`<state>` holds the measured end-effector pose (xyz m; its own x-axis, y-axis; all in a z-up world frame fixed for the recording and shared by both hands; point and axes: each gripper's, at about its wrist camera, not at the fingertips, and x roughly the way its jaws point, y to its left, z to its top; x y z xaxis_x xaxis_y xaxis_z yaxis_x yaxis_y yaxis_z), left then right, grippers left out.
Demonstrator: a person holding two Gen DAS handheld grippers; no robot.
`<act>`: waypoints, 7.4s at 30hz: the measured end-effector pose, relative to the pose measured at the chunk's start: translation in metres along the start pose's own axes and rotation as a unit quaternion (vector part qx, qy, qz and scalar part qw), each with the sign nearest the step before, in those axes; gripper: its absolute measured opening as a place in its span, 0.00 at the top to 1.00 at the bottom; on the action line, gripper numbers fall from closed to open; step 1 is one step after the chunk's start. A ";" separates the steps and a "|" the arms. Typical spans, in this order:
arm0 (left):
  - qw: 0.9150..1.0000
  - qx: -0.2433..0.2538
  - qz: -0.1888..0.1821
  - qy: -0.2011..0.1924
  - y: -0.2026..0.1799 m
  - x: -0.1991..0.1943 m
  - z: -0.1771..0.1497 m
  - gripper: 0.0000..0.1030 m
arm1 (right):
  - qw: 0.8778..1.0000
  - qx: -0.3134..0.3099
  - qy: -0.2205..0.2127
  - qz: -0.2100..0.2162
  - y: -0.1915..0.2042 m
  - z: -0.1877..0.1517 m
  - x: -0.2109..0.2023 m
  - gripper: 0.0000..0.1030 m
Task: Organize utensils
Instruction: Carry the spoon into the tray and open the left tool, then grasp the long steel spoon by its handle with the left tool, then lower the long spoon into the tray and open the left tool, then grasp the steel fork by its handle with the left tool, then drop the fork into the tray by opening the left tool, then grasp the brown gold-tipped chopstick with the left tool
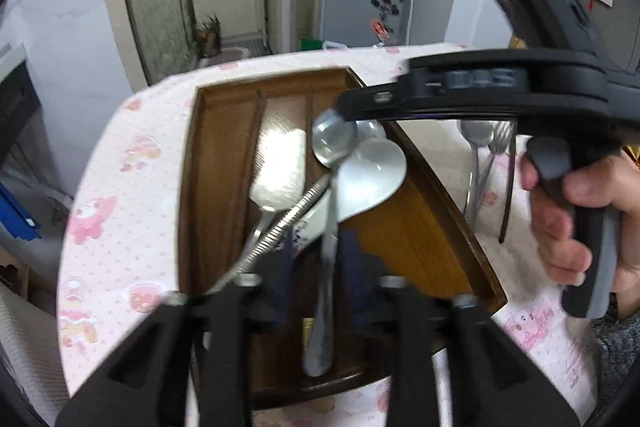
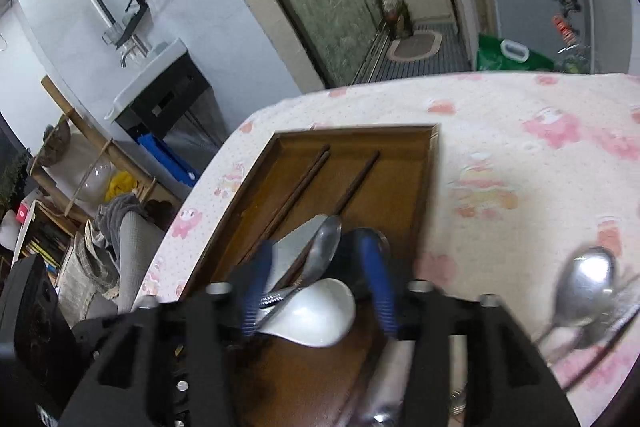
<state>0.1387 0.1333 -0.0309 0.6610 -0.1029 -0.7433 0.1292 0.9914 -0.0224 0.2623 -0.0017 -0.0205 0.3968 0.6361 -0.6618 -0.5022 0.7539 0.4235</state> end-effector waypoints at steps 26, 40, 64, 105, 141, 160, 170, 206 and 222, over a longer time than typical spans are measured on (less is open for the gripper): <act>0.990 0.093 -0.109 -0.014 -0.102 0.015 0.005 0.30 | 0.993 0.061 0.004 -0.097 -0.144 -0.021 -0.059 0.60; 0.988 0.122 -0.095 -0.004 -0.137 0.040 0.019 0.48 | 0.995 0.085 -0.054 -0.013 -0.150 -0.018 -0.108 0.98; 0.997 0.072 -0.035 -0.021 -0.066 -0.005 0.015 0.88 | 0.996 0.044 -0.057 0.046 -0.059 0.016 -0.086 0.99; 0.993 0.072 -0.080 -0.039 -0.093 -0.010 0.000 0.32 | 0.992 0.093 -0.050 -0.061 -0.166 -0.036 -0.126 0.40; 0.986 0.117 -0.115 0.004 -0.155 0.061 0.045 0.83 | 0.994 0.047 -0.096 -0.004 -0.151 -0.028 -0.172 0.98; 0.995 0.084 -0.047 -0.023 -0.071 -0.012 0.043 0.87 | 0.994 -0.005 -0.089 0.064 -0.041 0.025 -0.124 0.99; 0.998 0.059 0.005 0.026 -0.013 0.010 0.013 0.87 | 0.995 0.017 -0.025 0.097 -0.022 0.022 -0.029 0.98; 0.982 0.141 -0.116 0.042 -0.150 0.050 0.004 0.58 | 0.992 0.100 -0.043 -0.068 -0.174 -0.057 -0.139 0.34; 0.982 0.136 -0.130 0.018 -0.168 0.036 0.009 0.95 | 0.983 0.176 -0.035 -0.047 -0.186 -0.062 -0.113 0.35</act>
<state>0.1475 -0.0375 -0.0474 0.5536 -0.3422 -0.7592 0.4861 0.8730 -0.0391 0.2633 -0.2241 -0.0626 0.4869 0.5613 -0.6693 -0.1695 0.8123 0.5580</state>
